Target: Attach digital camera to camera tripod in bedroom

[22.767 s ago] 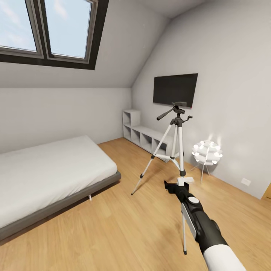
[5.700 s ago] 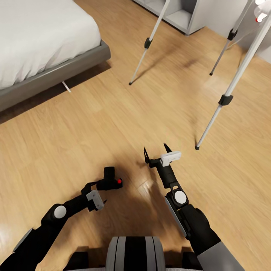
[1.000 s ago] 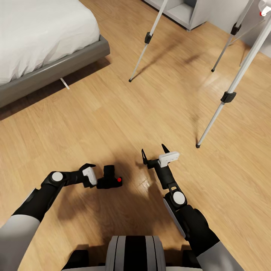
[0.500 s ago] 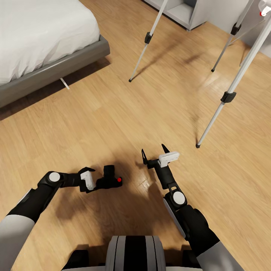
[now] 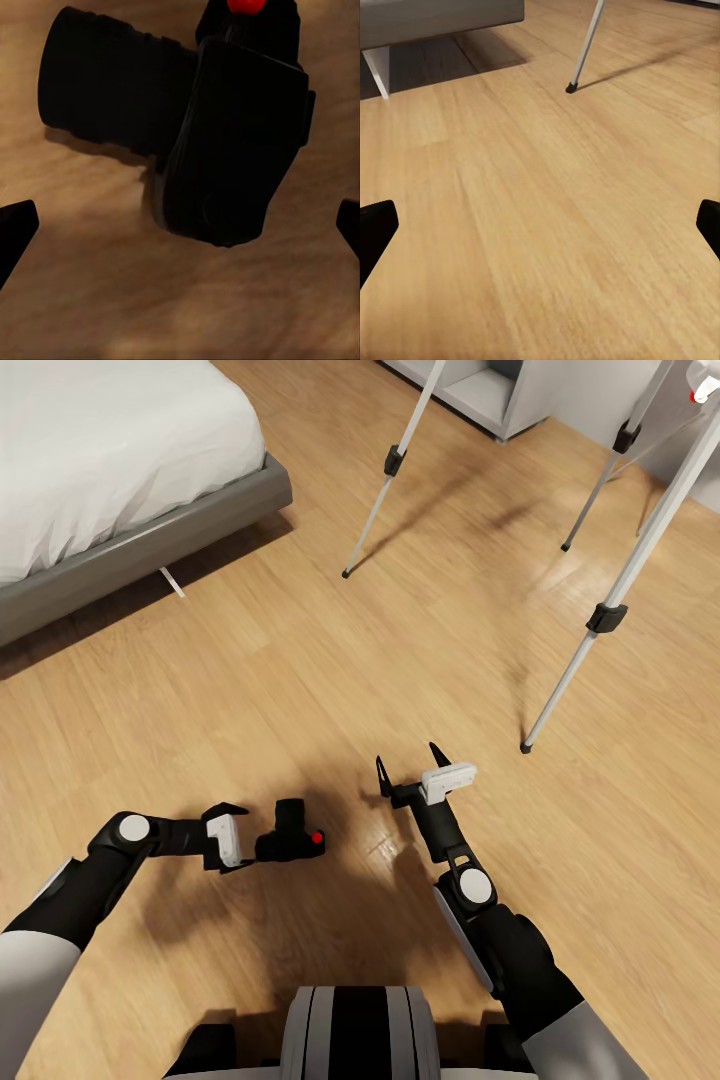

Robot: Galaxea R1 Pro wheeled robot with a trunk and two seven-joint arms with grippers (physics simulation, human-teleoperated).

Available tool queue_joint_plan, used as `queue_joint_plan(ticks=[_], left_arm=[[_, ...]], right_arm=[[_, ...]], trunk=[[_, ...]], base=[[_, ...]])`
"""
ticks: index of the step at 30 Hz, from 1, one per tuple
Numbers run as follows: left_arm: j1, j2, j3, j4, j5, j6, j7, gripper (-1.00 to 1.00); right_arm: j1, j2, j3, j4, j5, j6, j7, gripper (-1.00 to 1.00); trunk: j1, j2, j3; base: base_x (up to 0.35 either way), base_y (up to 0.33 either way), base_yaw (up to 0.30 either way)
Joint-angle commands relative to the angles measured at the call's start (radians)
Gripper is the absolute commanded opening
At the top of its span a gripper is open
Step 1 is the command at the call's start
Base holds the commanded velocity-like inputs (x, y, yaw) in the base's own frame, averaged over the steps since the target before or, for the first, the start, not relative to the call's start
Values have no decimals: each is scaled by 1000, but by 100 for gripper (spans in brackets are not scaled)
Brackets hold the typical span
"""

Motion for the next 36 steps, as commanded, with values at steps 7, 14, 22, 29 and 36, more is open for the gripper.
queue_joint_plan(ticks=[7, 14, 22, 29, 36], left_arm=[[0, 3, -4, 3, -5, -4, -1, 100], [0, -4, -7, 21, -6, -4, 3, 100], [0, -36, -11, 71, -6, -3, 29, 100], [0, -42, -39, 82, -6, -3, 73, 100], [0, -43, -104, 84, -6, -2, 89, 100]], right_arm=[[-1, 0, 2, 0, 3, -2, -8, 100], [-1, 0, 2, 0, 3, -2, -8, 100], [-1, 0, 2, 0, 4, -2, -8, 100], [-1, 0, 2, 0, 4, -2, -8, 100], [-1, 0, 2, 0, 3, -2, -8, 100]], trunk=[[0, 0, 0], [0, 0, 0], [0, 0, 0], [0, 0, 0], [0, 0, 0]], base=[[0, 0, 0], [0, 0, 0], [0, 0, 0], [0, 0, 0], [0, 0, 0]])
